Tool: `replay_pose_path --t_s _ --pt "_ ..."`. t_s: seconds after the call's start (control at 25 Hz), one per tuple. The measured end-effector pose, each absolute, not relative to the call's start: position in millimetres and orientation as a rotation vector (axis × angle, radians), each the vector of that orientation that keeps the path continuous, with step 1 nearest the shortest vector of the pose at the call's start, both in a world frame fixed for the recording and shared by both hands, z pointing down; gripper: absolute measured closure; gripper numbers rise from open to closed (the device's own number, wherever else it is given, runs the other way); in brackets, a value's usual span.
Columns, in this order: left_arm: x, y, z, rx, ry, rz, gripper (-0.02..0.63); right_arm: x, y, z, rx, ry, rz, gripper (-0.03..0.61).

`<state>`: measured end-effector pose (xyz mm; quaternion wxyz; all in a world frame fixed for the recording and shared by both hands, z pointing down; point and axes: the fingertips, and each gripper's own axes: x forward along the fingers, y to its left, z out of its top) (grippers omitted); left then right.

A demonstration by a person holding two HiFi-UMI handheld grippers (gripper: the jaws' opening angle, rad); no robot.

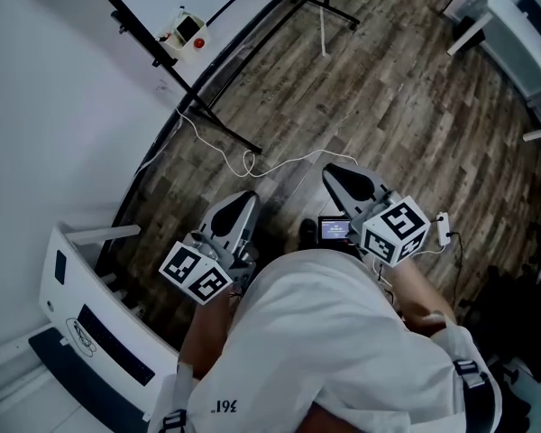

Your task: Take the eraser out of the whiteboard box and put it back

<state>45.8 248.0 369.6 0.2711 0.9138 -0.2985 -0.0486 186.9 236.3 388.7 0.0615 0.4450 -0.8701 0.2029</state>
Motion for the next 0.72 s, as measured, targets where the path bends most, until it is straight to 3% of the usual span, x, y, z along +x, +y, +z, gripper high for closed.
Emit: replay_pose_path --t_s 0.16,0.36,0.72 --pt "52.9 242.9 369.8 2.45 -0.84 -0.13 0.607 211.1 230.1 388.4 1.383 -2.615 0.591 0.546" --pt "65.3 240.2 371.3 2.44 -0.868 -0.128 0.607 231.2 224.4 394.8 1.397 -2.612 0.609 0.488" --pt "66.3 229.4 372.5 2.408 -0.932 -0.116 0.607 238.1 202.2 403.6 1.355 -2.64 0.633 0.486"
